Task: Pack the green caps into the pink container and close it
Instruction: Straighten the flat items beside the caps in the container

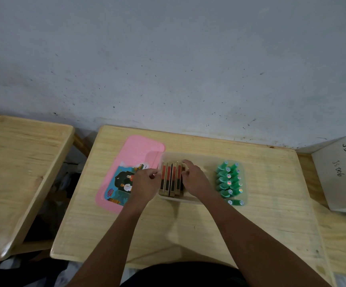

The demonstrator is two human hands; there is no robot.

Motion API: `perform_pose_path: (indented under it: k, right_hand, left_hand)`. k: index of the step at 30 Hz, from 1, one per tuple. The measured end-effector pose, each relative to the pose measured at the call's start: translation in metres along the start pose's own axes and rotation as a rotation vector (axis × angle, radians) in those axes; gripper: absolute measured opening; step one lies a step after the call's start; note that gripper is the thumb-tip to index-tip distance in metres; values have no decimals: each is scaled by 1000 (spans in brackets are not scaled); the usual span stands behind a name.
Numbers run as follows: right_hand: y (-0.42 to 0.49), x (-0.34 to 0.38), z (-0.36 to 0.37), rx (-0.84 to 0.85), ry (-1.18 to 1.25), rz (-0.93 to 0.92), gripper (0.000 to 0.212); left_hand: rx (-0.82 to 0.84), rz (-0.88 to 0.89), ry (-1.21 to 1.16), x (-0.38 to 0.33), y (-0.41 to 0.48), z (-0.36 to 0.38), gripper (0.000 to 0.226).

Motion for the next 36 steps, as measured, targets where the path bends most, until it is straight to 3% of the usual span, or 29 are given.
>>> perform_pose_path:
  k: [8, 20, 27, 36]
  right_hand:
    - [3, 2, -6, 65, -58, -76, 43]
    - [0, -2, 5, 65, 4, -35, 46]
    - [-3, 2, 11, 9, 47, 38, 63]
    - [-5, 3, 9, 16, 65, 69, 61]
  left_hand:
    - [4, 1, -9, -1, -1, 0, 26]
    - [3, 11, 18, 2, 2, 1, 27]
    - [-21, -5, 0, 1, 0, 1, 29]
    - [-43, -5, -5, -3, -3, 1, 28]
Point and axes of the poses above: each hand's wrist, its own y-axis towards the middle knuckle, its own z-axis out of the palm, x = y × z, the point moved 2 cm from there along y, towards the middle knuckle, and after that the axes turned 11 degrees about -y, right-handed, at the moved point
